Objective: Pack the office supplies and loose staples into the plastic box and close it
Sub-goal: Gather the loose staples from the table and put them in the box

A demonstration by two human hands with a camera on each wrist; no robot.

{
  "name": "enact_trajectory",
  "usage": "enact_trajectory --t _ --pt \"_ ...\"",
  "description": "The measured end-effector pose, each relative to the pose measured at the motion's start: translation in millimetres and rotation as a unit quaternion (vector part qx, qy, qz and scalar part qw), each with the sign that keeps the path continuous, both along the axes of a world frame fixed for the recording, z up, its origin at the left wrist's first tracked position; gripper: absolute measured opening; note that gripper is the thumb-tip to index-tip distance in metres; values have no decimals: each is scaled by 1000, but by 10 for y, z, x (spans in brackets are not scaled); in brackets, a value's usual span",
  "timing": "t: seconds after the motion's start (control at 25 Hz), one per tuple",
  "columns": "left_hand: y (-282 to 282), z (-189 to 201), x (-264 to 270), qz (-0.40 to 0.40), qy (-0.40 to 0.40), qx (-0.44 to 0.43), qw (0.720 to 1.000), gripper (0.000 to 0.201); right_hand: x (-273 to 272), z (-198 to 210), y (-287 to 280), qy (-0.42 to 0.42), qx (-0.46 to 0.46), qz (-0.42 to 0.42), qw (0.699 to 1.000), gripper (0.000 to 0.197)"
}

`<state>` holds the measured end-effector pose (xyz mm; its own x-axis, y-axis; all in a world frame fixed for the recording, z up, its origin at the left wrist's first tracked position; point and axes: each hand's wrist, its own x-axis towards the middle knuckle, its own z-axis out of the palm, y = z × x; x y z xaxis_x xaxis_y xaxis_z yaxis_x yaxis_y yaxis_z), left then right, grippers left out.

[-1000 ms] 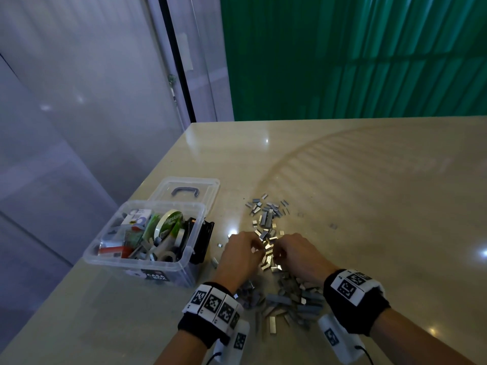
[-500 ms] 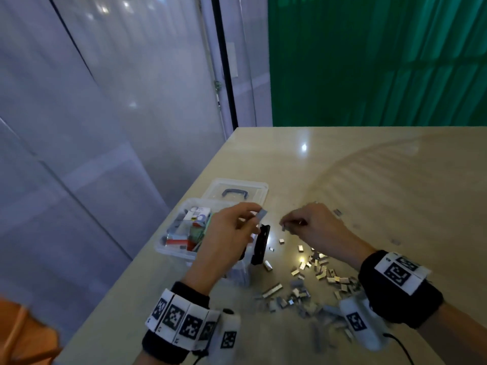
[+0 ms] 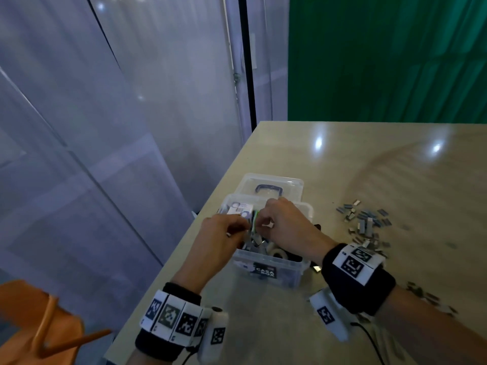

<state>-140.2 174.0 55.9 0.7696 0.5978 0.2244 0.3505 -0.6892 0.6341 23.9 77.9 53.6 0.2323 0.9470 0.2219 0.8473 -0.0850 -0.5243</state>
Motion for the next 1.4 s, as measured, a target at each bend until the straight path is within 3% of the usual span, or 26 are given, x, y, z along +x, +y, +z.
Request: enact_trajectory --t 0.2,0.36,0.64,0.84,1.08,1.24,1.4 --pt "134 -17 124 -67 75 13 995 25 -40 -118 128 -58 -35 -42 997 8" --pt "198 -7 213 -53 63 10 997 39 33 -97 151 -58 -50 -66 995 20" --pt "182 53 422 -52 5 5 999 18 420 137 -205 37 6 -107 994 9" --pt "-149 128 859 -100 -33 -18 994 15 772 267 -660 57 10 -139 989 8" --pt "-875 108 1502 -203 -19 -10 979 17 1239 175 -1375 122 -21 -167 978 5" --pt "-1238 -157 1891 -248 44 11 968 15 1451 -84 -1705 109 -83 -186 973 4" --pt "-1394 -532 2135 -223 124 41 966 18 1535 -404 -1822 130 -149 -209 958 4"
